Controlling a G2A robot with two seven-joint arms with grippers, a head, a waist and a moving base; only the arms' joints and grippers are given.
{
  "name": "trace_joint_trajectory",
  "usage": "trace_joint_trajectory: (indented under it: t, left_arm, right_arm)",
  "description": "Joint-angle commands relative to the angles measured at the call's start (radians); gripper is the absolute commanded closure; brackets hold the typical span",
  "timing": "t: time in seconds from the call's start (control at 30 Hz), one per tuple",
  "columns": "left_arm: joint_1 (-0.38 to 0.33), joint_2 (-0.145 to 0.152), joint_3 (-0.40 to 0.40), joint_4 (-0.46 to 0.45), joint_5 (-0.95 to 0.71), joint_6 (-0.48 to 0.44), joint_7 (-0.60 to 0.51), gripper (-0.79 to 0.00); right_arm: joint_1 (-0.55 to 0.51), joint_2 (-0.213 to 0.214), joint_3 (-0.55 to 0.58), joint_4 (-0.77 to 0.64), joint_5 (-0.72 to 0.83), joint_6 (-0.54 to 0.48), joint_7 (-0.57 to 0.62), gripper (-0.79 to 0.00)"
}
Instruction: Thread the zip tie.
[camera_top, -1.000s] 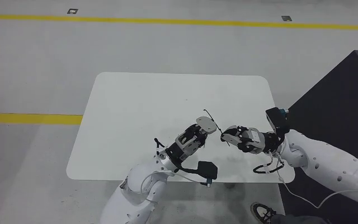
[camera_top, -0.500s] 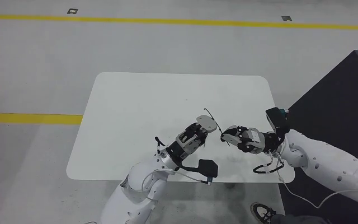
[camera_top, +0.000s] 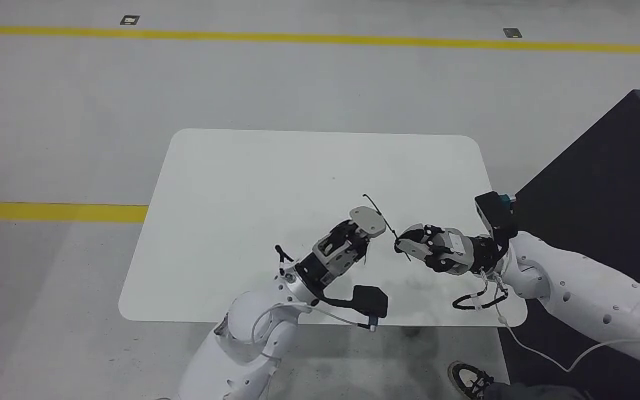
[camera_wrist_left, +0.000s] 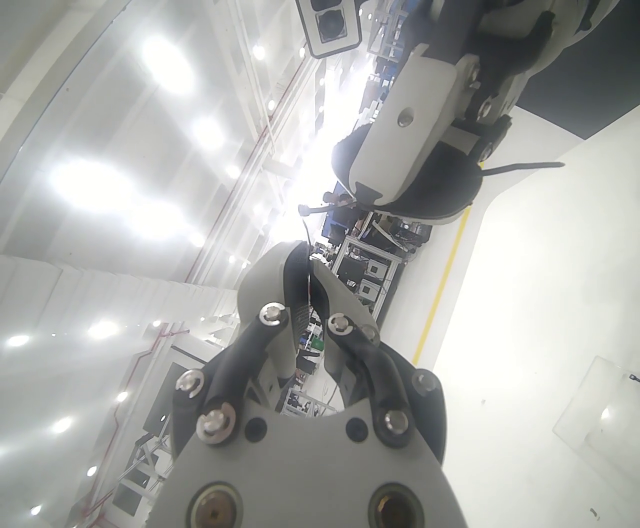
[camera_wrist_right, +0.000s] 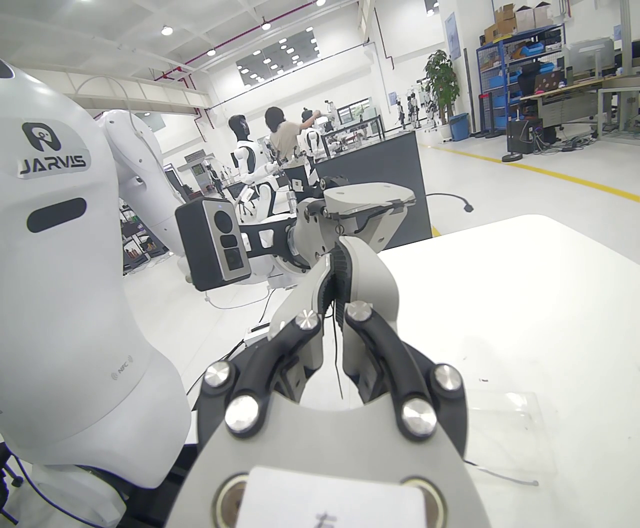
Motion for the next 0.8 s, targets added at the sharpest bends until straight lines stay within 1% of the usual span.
trace_joint_trajectory:
  t: [0.0, 0.3, 0.77]
  left_arm:
    - [-0.001, 0.0, 0.0, 0.0, 0.0, -0.001, 0.0, 0.0]
    - [-0.008, 0.0, 0.008, 0.001, 0.006, 0.002, -0.002, 0.0]
    - [0.008, 0.006, 0.002, -0.011, 0.017, 0.006, 0.009, 0.0]
  right_arm:
    - [0.0, 0.0, 0.0, 0.0, 0.0, 0.0, 0.0, 0.0]
    - [0.0, 0.0, 0.0, 0.0, 0.0, 0.0, 0.0, 0.0]
    - [0.0, 0.0, 0.0, 0.0, 0.0, 0.0, 0.0, 0.0]
